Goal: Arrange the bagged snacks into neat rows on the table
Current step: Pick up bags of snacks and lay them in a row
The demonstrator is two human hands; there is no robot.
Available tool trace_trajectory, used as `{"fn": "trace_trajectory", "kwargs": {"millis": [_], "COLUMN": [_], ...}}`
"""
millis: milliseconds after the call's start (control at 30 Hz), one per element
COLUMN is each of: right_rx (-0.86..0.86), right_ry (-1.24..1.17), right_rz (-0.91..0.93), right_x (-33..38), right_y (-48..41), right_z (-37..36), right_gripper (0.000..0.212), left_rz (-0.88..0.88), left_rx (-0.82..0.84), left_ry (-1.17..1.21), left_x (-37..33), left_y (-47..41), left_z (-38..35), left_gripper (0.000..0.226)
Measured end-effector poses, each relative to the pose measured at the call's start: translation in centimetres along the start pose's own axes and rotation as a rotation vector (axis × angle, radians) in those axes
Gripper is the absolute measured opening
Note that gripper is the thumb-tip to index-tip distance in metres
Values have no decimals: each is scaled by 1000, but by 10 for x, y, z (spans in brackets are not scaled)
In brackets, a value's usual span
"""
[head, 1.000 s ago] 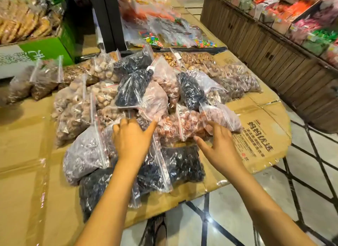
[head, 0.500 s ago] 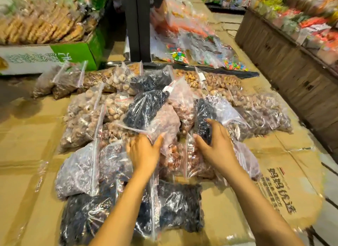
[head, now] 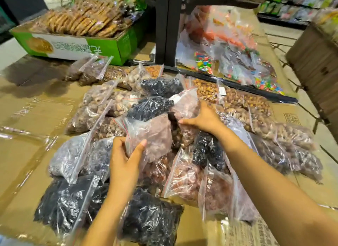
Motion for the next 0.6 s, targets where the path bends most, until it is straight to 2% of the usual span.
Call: {"fn": "trace_trajectory", "kwargs": {"millis": [133, 267, 333, 400, 500, 600], "right_rx": [84, -144, -268, -366, -386, -464], "right_ry": [-18, 172, 280, 288, 117, -218], "right_rz": [3, -13, 59, 144, 196, 185], "right_x": [2, 8, 22, 38, 50, 65], "right_y": [-11, 3, 18, 35, 52, 77], "right_z": [-1, 10, 14, 19, 18, 27], "right_gripper": [88, 90, 89, 89, 92, 86], "left_rz": [85, 90, 88, 72, 75, 66], "left_rx": [-119, -130, -153, -177, -201, -170], "left_ry": [207, 287, 308, 329, 356, 359], "left_x": [-2, 0, 4, 6, 13, 15], "left_y": [-6, -9, -9, -11, -23, -41], "left_z": [26, 44, 58, 75, 100, 116], "left_gripper": [17, 11, 11, 7, 5, 6]}}
Point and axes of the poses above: each hand's wrist, its own y-axis away from the middle knuckle, its own z-axis out of the back of the hand, x = y × z, the point moved 10 cm from there along -y, towards the middle knuckle, and after that the axes turned 5 degrees about y, right-handed, at the moved point
